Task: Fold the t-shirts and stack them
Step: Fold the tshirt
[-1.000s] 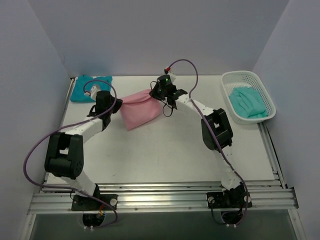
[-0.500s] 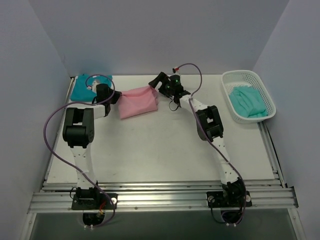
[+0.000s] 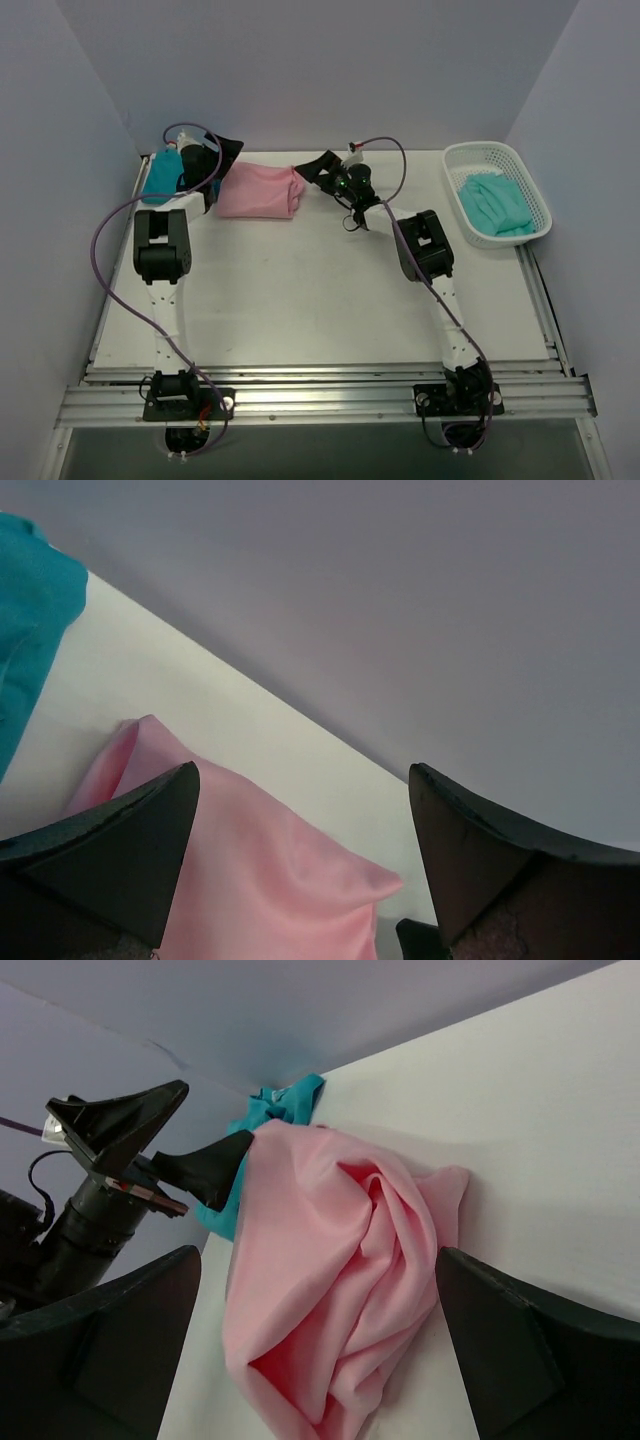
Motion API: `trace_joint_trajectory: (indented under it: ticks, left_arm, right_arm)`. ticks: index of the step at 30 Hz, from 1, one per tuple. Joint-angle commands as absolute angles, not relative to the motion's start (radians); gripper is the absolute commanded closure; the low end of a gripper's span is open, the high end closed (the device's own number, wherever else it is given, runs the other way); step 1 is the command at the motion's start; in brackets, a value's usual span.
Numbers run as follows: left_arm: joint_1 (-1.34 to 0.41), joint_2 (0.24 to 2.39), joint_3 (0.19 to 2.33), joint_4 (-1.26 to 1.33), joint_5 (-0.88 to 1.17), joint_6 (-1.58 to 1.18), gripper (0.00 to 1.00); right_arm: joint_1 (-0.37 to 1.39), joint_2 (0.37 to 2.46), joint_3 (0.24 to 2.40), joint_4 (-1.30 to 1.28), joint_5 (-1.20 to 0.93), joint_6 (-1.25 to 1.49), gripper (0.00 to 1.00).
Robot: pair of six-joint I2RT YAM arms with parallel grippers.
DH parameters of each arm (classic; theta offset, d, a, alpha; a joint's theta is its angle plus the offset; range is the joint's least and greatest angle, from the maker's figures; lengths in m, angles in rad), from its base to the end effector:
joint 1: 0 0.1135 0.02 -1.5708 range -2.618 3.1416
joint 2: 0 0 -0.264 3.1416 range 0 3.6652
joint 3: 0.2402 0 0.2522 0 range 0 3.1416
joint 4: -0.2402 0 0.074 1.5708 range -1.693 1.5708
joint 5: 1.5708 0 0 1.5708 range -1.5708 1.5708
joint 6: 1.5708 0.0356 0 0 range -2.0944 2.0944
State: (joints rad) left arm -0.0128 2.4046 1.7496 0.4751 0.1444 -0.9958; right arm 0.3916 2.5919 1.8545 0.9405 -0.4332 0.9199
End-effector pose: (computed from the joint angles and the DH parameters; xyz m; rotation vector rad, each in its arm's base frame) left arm 0.5537 -0.0122 0.1697 -0.7646 1.6618 -0.8519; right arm 0.5220 0.2317 0.1526 0.0007 1.5341 1.3663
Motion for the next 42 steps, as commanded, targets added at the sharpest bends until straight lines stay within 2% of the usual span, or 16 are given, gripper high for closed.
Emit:
trace_joint_trajectory:
  ticks: [1,7,12,15,16,18,19,21,22,23,28,36,42]
  left_arm:
    - [-0.008,2.297,1.764,0.515,0.19,-0.942,0.06]
    - [-0.011,2.036,1.625,0.517,0.218,-0.93,0.06]
    - [-0.008,1.959,1.588,0.477,0.256,-0.925,0.06]
    - [-0.005,1.954,1.592,0.434,0.328,-0.934,0.06]
    - [-0.005,1.928,1.571,0.46,0.33,-0.945,0.06]
    - [-0.006,1.893,1.478,0.495,0.318,-0.948,0.06]
    - [-0.008,1.858,1.445,0.523,0.313,-0.946,0.06]
    - [-0.012,1.827,1.361,0.535,0.301,-0.946,0.06]
    - [-0.012,1.806,1.335,0.552,0.301,-0.948,0.06]
    - [-0.012,1.798,1.31,0.56,0.298,-0.95,0.06]
    - [-0.014,1.778,1.189,0.618,0.298,-0.96,0.06]
    - [-0.028,1.805,1.163,0.638,0.298,-0.95,0.06]
    - [-0.031,1.835,1.163,0.647,0.298,-0.94,0.06]
  right_arm:
    - [0.391,2.429,1.79,1.137,-0.48,0.94,0.0]
    - [0.403,2.306,1.706,1.105,-0.468,0.907,0.0]
    - [0.417,2.263,1.72,1.026,-0.454,0.865,0.01]
    - [0.425,2.29,1.761,1.031,-0.491,0.891,0.12]
    - [0.426,2.318,1.788,1.057,-0.502,0.922,0.29]
    - [0.434,2.38,1.831,1.071,-0.534,0.946,0.41]
    - [0.437,2.404,1.857,1.066,-0.541,0.968,0.63]
    - [0.445,2.477,1.948,1.042,-0.561,0.982,0.79]
    - [0.448,2.499,1.977,1.028,-0.568,0.989,0.94]
    - [0.452,2.522,2.035,1.013,-0.568,0.991,0.99]
    - [0.462,2.651,2.187,0.925,-0.555,0.985,1.0]
    - [0.474,2.81,2.387,0.871,-0.526,0.997,1.0]
    - [0.479,2.895,2.457,0.867,-0.463,1.009,1.0]
